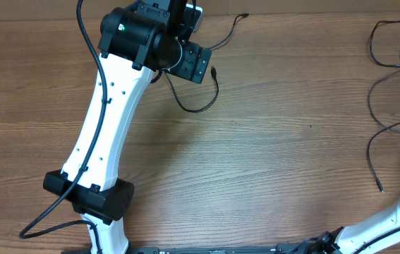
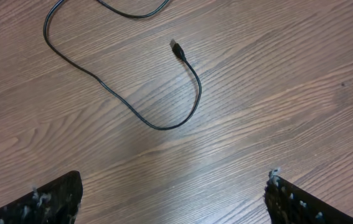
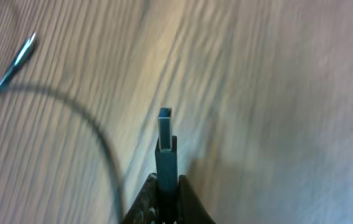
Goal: Untangle cables
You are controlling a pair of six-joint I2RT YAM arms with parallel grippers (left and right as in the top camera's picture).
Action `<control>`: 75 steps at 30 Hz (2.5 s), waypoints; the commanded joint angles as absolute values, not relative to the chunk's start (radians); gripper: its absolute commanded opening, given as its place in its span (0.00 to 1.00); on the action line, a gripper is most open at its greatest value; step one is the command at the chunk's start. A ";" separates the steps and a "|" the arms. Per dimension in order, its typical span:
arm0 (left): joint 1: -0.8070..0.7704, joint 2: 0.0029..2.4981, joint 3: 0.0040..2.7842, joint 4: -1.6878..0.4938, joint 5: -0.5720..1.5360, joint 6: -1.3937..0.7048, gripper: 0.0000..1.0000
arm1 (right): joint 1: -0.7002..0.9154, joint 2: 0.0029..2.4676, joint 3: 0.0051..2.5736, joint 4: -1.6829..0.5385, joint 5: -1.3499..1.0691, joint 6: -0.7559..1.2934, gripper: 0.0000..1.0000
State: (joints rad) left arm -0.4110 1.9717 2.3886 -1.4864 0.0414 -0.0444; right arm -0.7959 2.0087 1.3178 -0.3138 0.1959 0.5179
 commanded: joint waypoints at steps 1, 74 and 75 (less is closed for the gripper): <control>-0.413 1.975 2.388 -1.480 0.052 -0.029 0.93 | -0.824 2.014 1.344 -0.316 0.228 0.459 0.04; 0.085 1.862 2.392 -1.385 0.027 -0.250 1.00 | 0.595 2.326 1.520 -0.019 -0.159 0.070 0.91; 0.085 1.862 2.392 -1.388 0.027 -0.250 1.00 | 0.602 2.336 1.520 0.001 -0.159 0.080 0.94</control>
